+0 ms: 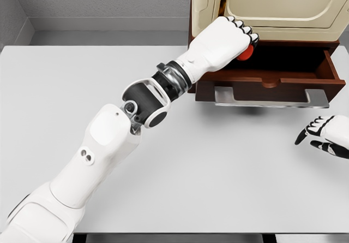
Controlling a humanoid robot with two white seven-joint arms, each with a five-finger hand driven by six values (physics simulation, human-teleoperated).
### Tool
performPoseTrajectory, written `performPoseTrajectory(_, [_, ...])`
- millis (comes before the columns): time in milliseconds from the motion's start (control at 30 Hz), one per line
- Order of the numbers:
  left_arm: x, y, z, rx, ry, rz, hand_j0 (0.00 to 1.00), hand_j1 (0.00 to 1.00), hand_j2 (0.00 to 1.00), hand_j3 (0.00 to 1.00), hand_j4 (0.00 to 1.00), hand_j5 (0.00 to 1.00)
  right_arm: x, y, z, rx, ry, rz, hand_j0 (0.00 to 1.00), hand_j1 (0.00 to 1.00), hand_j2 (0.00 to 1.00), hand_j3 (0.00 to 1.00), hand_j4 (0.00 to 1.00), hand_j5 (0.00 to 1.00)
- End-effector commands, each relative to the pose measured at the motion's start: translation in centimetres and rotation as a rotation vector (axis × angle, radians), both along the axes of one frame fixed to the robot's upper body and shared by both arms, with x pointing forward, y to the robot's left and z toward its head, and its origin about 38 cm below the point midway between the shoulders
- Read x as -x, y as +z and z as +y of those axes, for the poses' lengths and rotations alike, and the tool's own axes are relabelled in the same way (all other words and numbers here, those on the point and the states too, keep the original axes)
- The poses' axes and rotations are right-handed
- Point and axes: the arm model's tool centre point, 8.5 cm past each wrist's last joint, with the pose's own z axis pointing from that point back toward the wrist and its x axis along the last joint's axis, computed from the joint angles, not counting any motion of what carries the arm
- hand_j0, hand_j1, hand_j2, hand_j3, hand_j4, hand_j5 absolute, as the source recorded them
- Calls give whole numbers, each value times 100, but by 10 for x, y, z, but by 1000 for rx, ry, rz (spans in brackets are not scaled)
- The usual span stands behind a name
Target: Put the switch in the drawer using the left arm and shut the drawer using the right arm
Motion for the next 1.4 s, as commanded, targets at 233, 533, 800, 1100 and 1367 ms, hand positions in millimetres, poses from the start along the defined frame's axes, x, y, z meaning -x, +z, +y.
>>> performPoseTrajectory(233, [1,0,0,2,-1,-3,57,57,57,57,57,57,0,1,0,-5,-2,1,53,53,53,53,53,53])
performPoseTrajectory(533, [3,-1,-3,-9,-6,-10,63,63,63,63,63,63,0,1,0,-5,-2,1,53,53,53,53,53,53])
performPoseTrajectory(800, [3,-3,-4,-10,-7,-7,68,68,68,68,68,68,0,1,0,-5,-1,0,53,53,53,53,53,53])
performPoseTrajectory(1100, [7,-8,-9,-25,-20,-7,69,69,69,69,69,69,0,1,0,-5,-1,0,53,53,53,53,53,53])
performPoseTrajectory(1367, [9,-7,-7,-3,2,1,75,75,75,75,75,75,0,1,1,-7,0,0,53,53,53,53,53,53])
